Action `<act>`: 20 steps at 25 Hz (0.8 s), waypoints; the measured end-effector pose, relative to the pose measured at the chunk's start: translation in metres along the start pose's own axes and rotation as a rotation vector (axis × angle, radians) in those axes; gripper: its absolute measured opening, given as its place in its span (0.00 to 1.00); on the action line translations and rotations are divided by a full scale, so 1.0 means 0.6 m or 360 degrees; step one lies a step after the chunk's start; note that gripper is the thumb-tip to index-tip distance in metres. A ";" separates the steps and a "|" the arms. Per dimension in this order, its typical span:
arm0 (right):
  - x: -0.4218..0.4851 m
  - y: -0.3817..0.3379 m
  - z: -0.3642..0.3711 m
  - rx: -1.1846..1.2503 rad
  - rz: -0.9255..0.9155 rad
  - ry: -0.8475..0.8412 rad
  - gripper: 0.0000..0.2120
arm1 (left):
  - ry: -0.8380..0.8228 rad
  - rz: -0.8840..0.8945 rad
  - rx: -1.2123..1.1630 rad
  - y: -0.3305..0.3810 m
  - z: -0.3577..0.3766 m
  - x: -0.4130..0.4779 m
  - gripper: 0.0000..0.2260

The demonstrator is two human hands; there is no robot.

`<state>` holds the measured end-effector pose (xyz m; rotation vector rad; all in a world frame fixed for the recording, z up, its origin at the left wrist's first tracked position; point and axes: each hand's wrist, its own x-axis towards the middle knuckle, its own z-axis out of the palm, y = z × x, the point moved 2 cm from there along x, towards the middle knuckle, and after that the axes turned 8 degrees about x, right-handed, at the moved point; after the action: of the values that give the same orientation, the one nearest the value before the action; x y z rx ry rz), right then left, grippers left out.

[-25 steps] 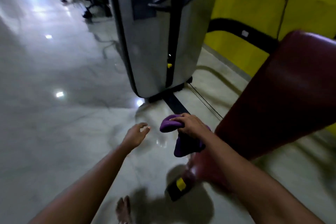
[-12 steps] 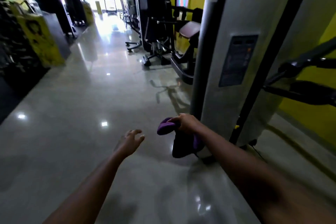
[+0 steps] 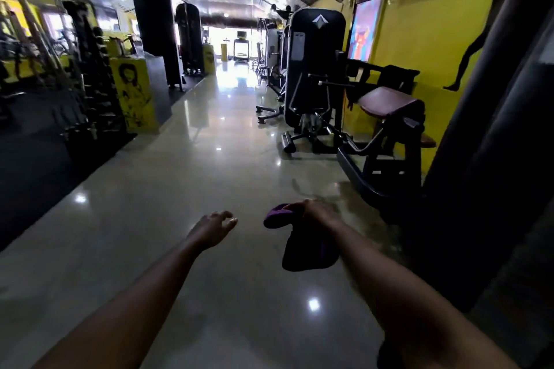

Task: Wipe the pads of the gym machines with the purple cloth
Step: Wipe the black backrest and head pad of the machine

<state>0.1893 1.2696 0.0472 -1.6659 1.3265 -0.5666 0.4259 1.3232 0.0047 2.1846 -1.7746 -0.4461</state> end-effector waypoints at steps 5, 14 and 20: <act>0.305 -0.110 -0.004 -0.0062 -0.0095 -0.0147 0.09 | 0.0020 -0.0109 0.0077 -0.075 -0.083 0.258 0.20; 0.825 -0.321 0.123 -0.0067 -0.0172 -0.0312 0.19 | 0.0085 -0.0291 0.0091 -0.330 -0.214 0.745 0.18; 1.224 -0.442 0.161 -0.0164 -0.0165 -0.0172 0.09 | 0.0071 -0.0260 0.0051 -0.430 -0.325 1.123 0.18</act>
<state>0.6367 0.6241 0.0979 -1.8319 1.2141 -0.4681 0.8661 0.7205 0.0380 2.3536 -1.5981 -0.4042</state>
